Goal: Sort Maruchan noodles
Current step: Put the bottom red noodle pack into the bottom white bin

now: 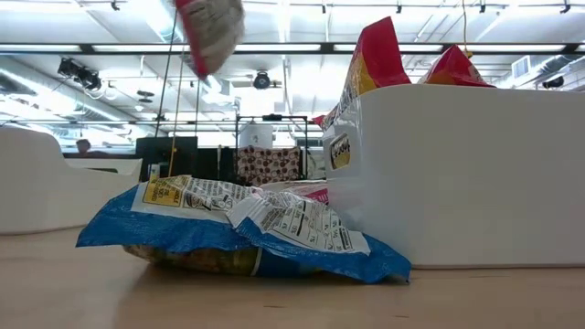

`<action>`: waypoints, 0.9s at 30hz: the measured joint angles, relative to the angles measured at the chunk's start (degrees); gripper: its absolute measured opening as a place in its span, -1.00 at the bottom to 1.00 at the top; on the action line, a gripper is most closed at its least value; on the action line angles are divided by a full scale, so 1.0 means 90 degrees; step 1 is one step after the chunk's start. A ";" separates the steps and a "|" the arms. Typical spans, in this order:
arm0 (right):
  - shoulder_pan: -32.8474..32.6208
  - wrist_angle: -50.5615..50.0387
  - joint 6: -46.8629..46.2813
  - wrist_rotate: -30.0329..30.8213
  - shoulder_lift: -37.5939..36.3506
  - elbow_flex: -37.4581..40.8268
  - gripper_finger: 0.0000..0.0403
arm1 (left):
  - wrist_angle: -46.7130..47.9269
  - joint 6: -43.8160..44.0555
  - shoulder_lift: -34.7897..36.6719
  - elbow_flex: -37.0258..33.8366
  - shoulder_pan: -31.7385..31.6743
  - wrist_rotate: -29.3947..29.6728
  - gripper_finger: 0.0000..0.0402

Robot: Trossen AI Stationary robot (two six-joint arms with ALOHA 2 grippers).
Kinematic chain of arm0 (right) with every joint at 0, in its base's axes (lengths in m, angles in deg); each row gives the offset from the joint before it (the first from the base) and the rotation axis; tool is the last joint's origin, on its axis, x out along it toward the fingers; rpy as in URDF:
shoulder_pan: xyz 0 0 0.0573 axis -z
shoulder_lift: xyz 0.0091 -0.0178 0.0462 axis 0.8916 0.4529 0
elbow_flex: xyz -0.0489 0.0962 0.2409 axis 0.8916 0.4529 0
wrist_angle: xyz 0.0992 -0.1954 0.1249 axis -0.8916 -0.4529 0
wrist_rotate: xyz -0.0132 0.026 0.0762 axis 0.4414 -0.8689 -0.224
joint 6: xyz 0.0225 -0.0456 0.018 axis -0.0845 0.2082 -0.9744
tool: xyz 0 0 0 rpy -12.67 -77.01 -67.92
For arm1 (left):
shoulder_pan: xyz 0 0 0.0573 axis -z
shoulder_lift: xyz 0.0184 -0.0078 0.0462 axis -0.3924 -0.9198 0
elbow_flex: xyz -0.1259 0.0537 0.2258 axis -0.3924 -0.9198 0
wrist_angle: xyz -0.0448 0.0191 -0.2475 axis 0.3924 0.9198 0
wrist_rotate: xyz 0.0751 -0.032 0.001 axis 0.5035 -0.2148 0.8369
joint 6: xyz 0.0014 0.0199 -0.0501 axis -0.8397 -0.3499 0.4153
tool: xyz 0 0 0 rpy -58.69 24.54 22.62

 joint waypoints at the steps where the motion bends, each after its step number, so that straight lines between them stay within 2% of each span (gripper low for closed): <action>1: -0.0097 0.0101 0.0243 0.0425 0.0001 0.0070 0.16 | -0.0091 0.0035 0.0130 -0.0009 -0.0027 0.0283 -0.99; 3: -0.0301 0.0403 0.0767 0.1213 0.0006 0.0303 0.12 | -0.0446 0.0068 0.0353 -0.0078 -0.0032 0.0712 -0.99; 5: -0.0476 0.0901 0.1336 0.1873 0.0012 0.0575 0.09 | -0.0969 -0.0065 0.0525 -0.0176 -0.0072 0.0835 -0.99; 12: -0.0580 0.2979 0.2638 0.3090 0.0015 0.1428 0.07 | -0.3151 -0.0939 0.0660 -0.0579 -0.0139 0.0533 -1.00; 20: -0.0301 0.4132 0.2824 0.3218 0.0012 0.1479 0.19 | -0.5382 -0.1349 0.0516 -0.1503 -0.0444 0.0464 -0.99; 27: -0.0299 0.4810 0.2446 0.3196 -0.0105 0.1124 0.20 | -0.6236 -0.2017 0.0259 -0.2195 -0.0453 0.0462 -0.98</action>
